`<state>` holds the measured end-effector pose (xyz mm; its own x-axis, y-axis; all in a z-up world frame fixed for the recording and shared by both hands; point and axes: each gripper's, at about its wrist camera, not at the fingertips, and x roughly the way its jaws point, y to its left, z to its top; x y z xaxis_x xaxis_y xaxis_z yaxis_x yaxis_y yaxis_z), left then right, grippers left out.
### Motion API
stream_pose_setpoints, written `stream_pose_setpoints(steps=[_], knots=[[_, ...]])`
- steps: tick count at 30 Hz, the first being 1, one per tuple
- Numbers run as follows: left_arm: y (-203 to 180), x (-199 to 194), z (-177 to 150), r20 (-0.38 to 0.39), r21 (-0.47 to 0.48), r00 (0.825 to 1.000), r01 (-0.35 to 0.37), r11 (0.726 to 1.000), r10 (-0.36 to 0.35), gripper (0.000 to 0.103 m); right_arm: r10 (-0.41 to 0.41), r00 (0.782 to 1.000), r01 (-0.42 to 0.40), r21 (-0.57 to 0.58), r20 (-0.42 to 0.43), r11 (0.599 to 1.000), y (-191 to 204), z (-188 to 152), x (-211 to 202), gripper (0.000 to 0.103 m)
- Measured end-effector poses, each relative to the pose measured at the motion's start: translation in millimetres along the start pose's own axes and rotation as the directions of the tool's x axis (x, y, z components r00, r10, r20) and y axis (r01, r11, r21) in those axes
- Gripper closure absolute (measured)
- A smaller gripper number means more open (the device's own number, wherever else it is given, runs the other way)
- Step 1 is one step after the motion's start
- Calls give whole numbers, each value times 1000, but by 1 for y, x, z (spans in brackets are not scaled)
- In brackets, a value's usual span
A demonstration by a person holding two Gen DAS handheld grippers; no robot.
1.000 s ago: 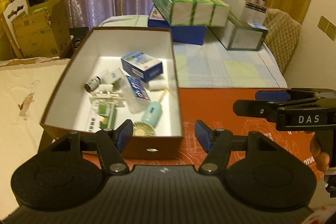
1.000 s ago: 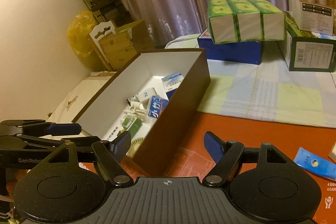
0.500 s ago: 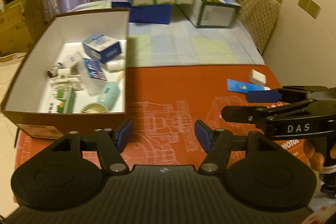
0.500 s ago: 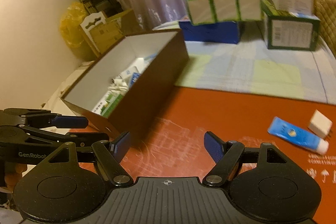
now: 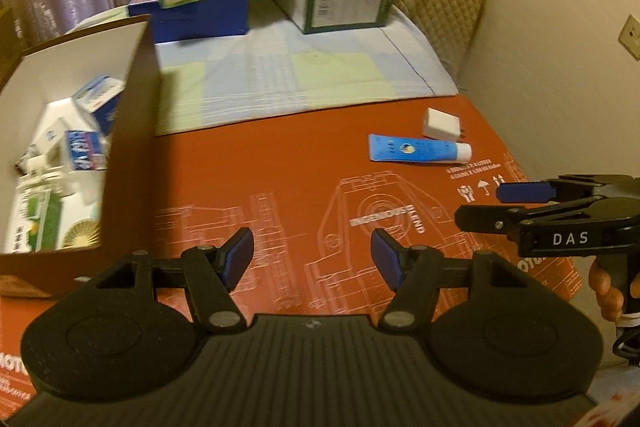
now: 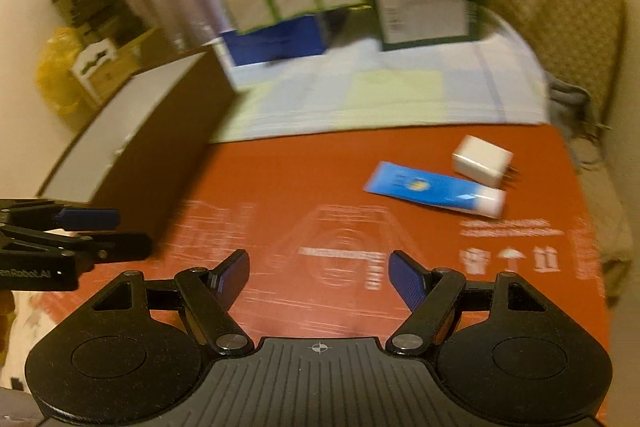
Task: Organize rigid objects
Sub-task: 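Move both open grippers away from the box back toward the mat, then grasp the blue hand-cream tube with the left gripper while the right gripper grasps the white charger plug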
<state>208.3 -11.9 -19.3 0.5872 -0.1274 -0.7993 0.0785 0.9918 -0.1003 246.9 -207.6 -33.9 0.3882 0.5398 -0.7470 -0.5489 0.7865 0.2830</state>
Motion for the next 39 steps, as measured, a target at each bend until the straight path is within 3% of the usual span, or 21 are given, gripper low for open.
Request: stream_pose_setpoints(steps=[10, 18, 27, 39], knots=[[-36, 50, 13, -18, 25, 1000, 2, 1000, -1, 42, -72, 997, 72, 38, 11, 997, -58, -7, -8, 29], [-50, 84, 23, -40, -9, 999, -23, 1000, 22, 42, -99, 995, 98, 12, 22, 995, -96, -1, 0, 31], [-49, 116, 35, -73, -55, 994, -81, 995, 77, 42, -73, 997, 76, -89, 36, 993, -122, 16, 27, 48], [-34, 129, 41, -107, -98, 986, -138, 986, 127, 42, -34, 999, 33, -211, 0, 977, -141, 31, 77, 53]])
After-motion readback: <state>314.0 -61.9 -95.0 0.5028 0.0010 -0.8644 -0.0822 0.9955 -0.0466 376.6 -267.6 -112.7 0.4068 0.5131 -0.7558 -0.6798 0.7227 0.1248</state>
